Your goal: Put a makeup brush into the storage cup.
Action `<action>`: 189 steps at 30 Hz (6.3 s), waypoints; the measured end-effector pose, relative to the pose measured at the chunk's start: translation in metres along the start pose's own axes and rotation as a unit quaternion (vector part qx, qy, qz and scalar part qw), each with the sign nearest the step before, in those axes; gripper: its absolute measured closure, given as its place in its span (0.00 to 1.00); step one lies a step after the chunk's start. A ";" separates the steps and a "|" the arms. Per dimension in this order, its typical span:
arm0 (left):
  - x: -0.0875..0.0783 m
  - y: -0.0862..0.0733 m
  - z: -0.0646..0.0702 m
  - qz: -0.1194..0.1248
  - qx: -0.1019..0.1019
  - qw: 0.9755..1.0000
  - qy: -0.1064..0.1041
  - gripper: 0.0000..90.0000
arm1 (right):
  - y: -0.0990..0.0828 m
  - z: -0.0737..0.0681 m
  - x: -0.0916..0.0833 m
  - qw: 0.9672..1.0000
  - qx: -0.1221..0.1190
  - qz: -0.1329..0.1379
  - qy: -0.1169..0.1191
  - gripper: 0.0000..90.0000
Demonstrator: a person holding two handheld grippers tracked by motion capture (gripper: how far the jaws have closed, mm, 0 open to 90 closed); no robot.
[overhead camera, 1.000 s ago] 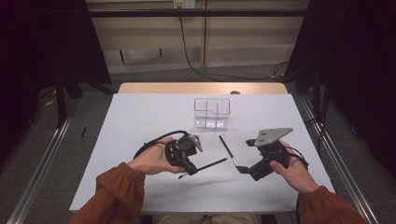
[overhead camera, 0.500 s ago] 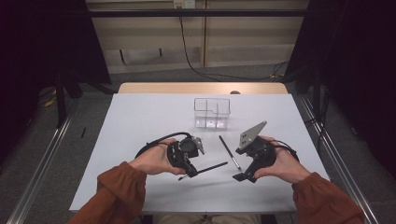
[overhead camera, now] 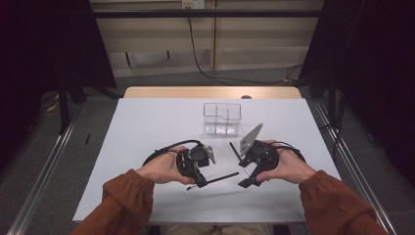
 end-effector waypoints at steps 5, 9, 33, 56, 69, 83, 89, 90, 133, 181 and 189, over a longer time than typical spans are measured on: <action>0.002 0.002 0.001 -0.008 0.005 1.000 -0.001 0.94 | 0.003 0.000 0.004 0.999 -0.011 -0.022 0.020 0.45; 0.003 0.004 0.003 -0.007 0.006 1.000 -0.001 0.94 | 0.007 0.002 0.006 0.998 -0.012 -0.048 0.026 0.52; 0.004 0.006 0.002 -0.005 0.021 1.000 -0.002 0.94 | 0.027 0.003 0.019 0.994 -0.045 -0.090 0.035 0.77; 0.005 0.003 -0.004 0.024 0.030 0.999 -0.018 0.92 | 0.016 0.006 0.028 0.993 -0.048 -0.094 0.059 0.94; 0.001 -0.001 -0.010 0.060 0.012 0.998 0.001 0.71 | 0.014 0.008 0.025 0.994 -0.041 -0.084 0.055 0.94; -0.007 -0.017 -0.023 0.116 -0.052 0.990 0.055 0.23 | 0.003 0.011 0.018 0.996 -0.021 -0.075 0.039 0.94; -0.008 -0.026 -0.028 0.131 -0.073 0.987 0.063 0.10 | -0.003 0.009 0.014 0.997 -0.020 -0.064 0.039 0.94; -0.008 -0.028 -0.028 0.133 -0.080 0.986 0.069 0.09 | -0.004 0.009 0.013 0.997 -0.020 -0.061 0.038 0.94; -0.016 -0.084 -0.024 0.227 -0.171 0.950 0.133 0.04 | -0.052 -0.003 -0.004 0.996 0.024 0.084 -0.023 0.93; -0.009 -0.093 -0.020 0.270 -0.206 0.928 0.156 0.03 | -0.047 0.000 0.016 0.932 -0.022 0.358 -0.048 0.94; -0.008 -0.079 -0.012 0.332 -0.194 0.911 0.148 0.06 | -0.045 -0.001 0.017 0.930 -0.028 0.364 -0.048 0.93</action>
Point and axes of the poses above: each handheld gripper's, and its own axes: x roughly forward along the jaws, y roughly out of its top, z roughly to its right, the point moved 2 cm from there along x, roughly forward along the jaws, and after that the axes turned 14 degrees about y, right-handed, at the moved point
